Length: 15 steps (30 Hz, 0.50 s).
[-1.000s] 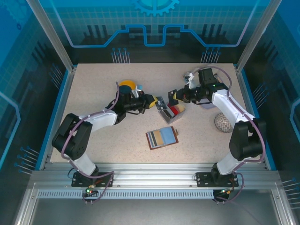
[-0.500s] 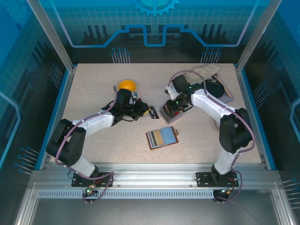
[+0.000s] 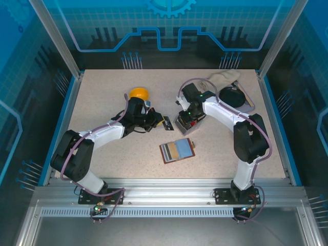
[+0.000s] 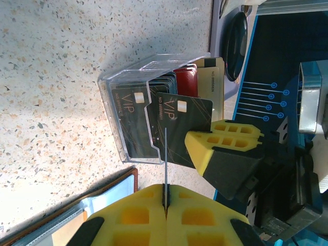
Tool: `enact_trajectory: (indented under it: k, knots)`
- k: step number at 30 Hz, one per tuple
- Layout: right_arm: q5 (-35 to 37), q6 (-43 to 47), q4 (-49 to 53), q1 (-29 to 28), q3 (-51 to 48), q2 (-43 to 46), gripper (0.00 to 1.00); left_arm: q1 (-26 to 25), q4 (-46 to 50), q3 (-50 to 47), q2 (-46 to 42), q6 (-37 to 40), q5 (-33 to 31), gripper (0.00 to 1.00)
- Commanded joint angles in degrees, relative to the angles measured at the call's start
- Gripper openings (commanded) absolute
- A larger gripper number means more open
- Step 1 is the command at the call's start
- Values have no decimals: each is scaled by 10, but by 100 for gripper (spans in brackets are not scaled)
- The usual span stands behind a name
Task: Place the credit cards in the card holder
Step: Place the credit card in the storage box.
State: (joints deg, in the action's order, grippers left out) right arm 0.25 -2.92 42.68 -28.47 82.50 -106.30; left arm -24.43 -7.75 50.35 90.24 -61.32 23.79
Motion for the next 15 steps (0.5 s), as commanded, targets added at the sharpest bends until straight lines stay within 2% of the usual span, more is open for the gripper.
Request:
enact_trajectory:
  k: [1,4,7,9,11,15]
  knots:
    - [21,15,15,-11,18,-19,7,-2,2,-9,-13,14,11,2]
    - [19,9,16,-12,17,-22,10,-4,2,-11,-12,20,13,2]
    - [33,0,20,-12,15,-14,21,-9,2,-16,-15,26,14,2]
    - [41,-4,21,-11,11,-6,21,-14,1,-21,-15,27,12,2]
    - [43,-9,23,-10,7,3,29,-19,0,-25,-15,27,11,2]
    - [53,-29,22,-9,-12,41,30,-34,-3,-36,-20,24,3,2]
